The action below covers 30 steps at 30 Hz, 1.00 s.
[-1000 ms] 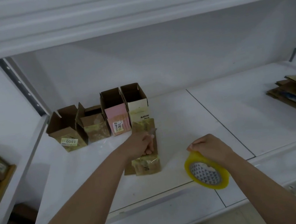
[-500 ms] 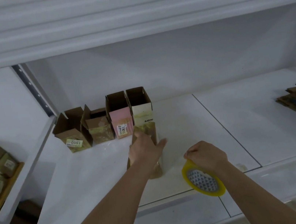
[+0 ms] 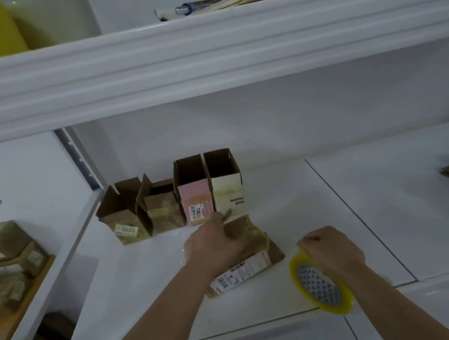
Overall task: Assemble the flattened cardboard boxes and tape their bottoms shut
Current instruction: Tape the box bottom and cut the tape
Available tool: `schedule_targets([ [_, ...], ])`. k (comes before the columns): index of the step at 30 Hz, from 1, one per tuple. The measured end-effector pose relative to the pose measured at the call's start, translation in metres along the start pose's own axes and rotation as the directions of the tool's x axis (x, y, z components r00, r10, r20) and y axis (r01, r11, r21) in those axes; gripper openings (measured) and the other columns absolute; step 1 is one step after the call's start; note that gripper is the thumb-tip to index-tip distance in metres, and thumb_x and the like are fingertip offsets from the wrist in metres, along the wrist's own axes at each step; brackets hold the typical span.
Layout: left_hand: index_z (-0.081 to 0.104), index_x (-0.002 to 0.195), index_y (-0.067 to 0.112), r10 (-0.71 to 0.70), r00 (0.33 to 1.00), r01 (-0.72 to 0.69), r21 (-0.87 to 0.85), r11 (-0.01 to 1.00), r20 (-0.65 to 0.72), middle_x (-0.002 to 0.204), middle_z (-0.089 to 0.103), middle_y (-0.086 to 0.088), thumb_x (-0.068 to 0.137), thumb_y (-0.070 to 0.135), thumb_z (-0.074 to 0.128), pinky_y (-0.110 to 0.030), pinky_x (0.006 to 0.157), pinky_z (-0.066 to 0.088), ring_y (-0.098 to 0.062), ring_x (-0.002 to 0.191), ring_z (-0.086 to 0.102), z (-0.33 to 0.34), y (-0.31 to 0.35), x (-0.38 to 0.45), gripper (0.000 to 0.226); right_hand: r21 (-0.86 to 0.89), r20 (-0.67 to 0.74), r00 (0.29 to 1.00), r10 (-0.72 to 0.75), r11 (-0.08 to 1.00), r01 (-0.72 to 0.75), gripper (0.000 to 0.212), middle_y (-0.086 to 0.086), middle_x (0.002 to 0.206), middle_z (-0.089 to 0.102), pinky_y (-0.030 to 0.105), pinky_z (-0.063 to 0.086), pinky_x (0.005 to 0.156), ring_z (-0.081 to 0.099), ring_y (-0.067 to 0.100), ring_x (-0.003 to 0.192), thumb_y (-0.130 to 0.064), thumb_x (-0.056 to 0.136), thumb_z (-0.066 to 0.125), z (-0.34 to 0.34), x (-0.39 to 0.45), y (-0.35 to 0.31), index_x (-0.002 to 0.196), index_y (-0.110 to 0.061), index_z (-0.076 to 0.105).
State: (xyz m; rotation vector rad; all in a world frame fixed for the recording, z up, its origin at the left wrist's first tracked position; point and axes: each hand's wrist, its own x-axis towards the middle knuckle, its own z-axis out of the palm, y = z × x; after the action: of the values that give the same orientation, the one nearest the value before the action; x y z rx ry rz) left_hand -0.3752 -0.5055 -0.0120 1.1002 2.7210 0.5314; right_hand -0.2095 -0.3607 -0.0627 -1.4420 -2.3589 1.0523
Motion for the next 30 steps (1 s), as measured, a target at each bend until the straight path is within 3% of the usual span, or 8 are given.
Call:
schedule_targets([
  [3,0.041,0.129,0.024,-0.048,0.992,0.042,-0.054,0.998,-0.116,0.12,0.064,0.003,0.08,0.074,0.052,-0.03,0.073,0.044,-0.022,0.108,0.063,0.023,0.039,-0.001,0.072,-0.086,0.008,1.0,-0.005,0.996,0.006,0.025,-0.005,0.074,0.068,0.025,0.046,0.063,0.064,0.016,0.067,-0.036,0.088,0.054,0.006,0.001,-0.006,0.076,-0.023,0.071],
  [9,0.042,0.119,0.016,-0.131,0.988,0.133,0.013,0.991,-0.083,0.117,0.06,-0.003,0.087,0.056,0.059,-0.034,0.076,0.049,-0.026,0.106,0.062,0.05,0.045,0.005,0.054,-0.054,0.021,1.0,-0.006,0.999,0.007,0.023,-0.004,0.09,0.071,0.028,0.046,0.07,0.063,0.017,0.075,-0.038,0.091,0.055,0.003,-0.003,-0.004,0.086,-0.025,0.073],
  [13,0.052,0.114,0.019,0.085,0.995,-0.089,0.064,0.994,0.052,0.105,0.061,0.0,0.084,0.046,0.062,-0.03,0.073,0.051,-0.022,0.097,0.062,0.04,0.023,0.004,0.042,0.208,0.106,0.994,0.016,0.977,-0.038,0.013,-0.005,0.082,0.071,0.036,0.056,0.078,0.068,0.019,0.076,-0.043,0.08,0.069,-0.01,-0.002,-0.005,0.077,-0.031,0.073],
  [16,0.049,0.134,0.029,0.299,0.931,-0.311,0.026,0.95,0.212,0.115,0.061,0.002,0.081,0.036,0.066,-0.027,0.079,0.049,-0.018,0.104,0.059,0.019,-0.003,-0.004,0.056,0.408,0.113,0.993,-0.026,0.913,-0.022,0.012,0.003,0.078,0.074,0.031,0.056,0.056,0.07,0.025,0.07,-0.034,0.08,0.073,-0.024,-0.002,-0.019,0.082,-0.023,0.078],
  [20,0.039,0.144,0.038,0.467,0.796,-0.527,0.063,0.847,0.386,0.137,0.05,0.011,0.083,0.029,0.068,-0.024,0.09,0.043,-0.011,0.12,0.048,-0.009,-0.036,-0.007,0.068,0.413,0.107,0.989,-0.101,0.91,0.048,0.011,-0.006,0.085,0.074,0.034,0.057,0.062,0.07,0.019,0.078,-0.032,0.082,0.07,-0.03,-0.002,-0.038,0.081,-0.027,0.079],
  [23,0.036,0.146,0.039,0.5,0.758,-0.564,0.035,0.825,0.419,0.135,0.049,0.014,0.085,0.026,0.069,-0.01,0.089,0.035,-0.002,0.115,0.044,-0.018,-0.055,-0.009,0.07,0.411,0.14,0.983,-0.118,0.91,0.051,0.011,-0.008,0.086,0.074,0.036,0.059,0.064,0.07,0.017,0.08,-0.031,0.083,0.069,-0.022,-0.005,-0.047,0.078,-0.03,0.079],
  [26,0.032,0.147,0.036,0.491,0.799,-0.491,-0.093,0.866,0.348,0.113,0.047,0.023,0.079,0.032,0.078,-0.002,0.081,0.031,0.004,0.102,0.042,-0.019,-0.064,-0.012,0.082,0.393,0.17,0.975,-0.147,0.917,0.07,0.012,-0.009,0.087,0.074,0.037,0.059,0.069,0.069,0.015,0.08,-0.03,0.085,0.069,-0.016,-0.01,-0.059,0.078,-0.031,0.08],
  [30,0.048,0.131,0.032,0.372,0.92,-0.288,-0.432,0.855,0.123,0.123,0.059,0.012,0.076,0.038,0.08,-0.021,0.094,0.048,-0.008,0.113,0.057,-0.01,-0.063,-0.015,0.065,0.377,0.182,0.966,-0.183,0.921,0.104,0.011,-0.013,0.095,0.072,0.045,0.056,0.089,0.066,0.014,0.092,-0.033,0.087,0.069,-0.014,-0.013,-0.07,0.087,-0.032,0.08],
])
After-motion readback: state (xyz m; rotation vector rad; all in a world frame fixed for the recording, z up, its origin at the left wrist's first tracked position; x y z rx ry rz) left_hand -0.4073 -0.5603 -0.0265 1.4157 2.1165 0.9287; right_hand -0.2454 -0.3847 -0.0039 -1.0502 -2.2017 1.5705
